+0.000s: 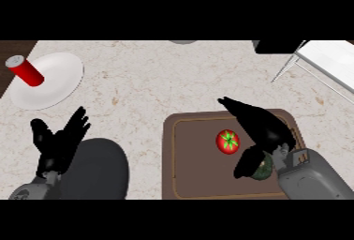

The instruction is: Pick the tomato from the tray and place it in the tiered shelf

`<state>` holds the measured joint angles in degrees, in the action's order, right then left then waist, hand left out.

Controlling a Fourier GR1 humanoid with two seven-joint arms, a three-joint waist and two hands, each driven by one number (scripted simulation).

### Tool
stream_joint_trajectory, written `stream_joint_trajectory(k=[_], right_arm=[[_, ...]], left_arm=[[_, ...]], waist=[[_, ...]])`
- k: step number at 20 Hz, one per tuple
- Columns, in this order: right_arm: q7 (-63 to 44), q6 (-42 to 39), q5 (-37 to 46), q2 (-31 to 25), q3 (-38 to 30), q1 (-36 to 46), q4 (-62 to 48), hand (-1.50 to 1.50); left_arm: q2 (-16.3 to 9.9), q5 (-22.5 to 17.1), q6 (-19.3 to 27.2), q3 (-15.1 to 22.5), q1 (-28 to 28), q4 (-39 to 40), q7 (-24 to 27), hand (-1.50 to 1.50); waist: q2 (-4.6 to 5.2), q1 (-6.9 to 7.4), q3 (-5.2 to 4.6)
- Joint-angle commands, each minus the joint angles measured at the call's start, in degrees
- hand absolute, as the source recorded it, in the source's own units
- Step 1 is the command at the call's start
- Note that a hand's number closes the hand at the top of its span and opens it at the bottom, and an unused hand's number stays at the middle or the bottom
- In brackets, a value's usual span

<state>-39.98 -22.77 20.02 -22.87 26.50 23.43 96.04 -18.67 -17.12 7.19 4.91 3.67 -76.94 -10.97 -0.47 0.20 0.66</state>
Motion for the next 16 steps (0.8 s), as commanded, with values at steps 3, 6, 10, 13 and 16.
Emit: stream_joint_trajectory(k=[3, 6, 10, 13, 16], right_arm=[[2.56, 2.23, 7.65, 2.97, 1.12, -1.00, -4.00, -1.50], [4.45, 2.11, 9.32, 2.71, -0.39, -1.96, -4.82, -1.50], [5.06, 3.98, 13.66, 7.18, 0.88, -0.59, -8.17, -1.50], [13.96, 5.84, 13.49, 3.53, -2.02, -4.14, -9.91, -1.50], [16.28, 9.32, 16.13, 7.32, -1.39, -3.82, -14.50, -1.50]], left_arm=[[0.76, 0.60, -0.45, -0.30, -2.74, -0.72, -2.70, 0.00], [0.56, 1.35, -1.59, -1.68, 2.10, 4.13, -3.25, 0.00], [2.53, 2.26, -0.16, -0.37, -1.22, -2.01, -5.15, 0.00], [3.95, 3.73, -0.50, -0.65, -0.33, 2.65, -1.65, 0.00], [2.03, 2.77, -1.47, -1.72, -2.39, -2.18, -5.67, 0.00]], waist=[[0.48, 0.17, -0.66], [0.52, -0.20, -0.67], [0.47, 0.08, -0.66], [0.51, -0.24, -0.66], [0.49, 0.05, -0.64]])
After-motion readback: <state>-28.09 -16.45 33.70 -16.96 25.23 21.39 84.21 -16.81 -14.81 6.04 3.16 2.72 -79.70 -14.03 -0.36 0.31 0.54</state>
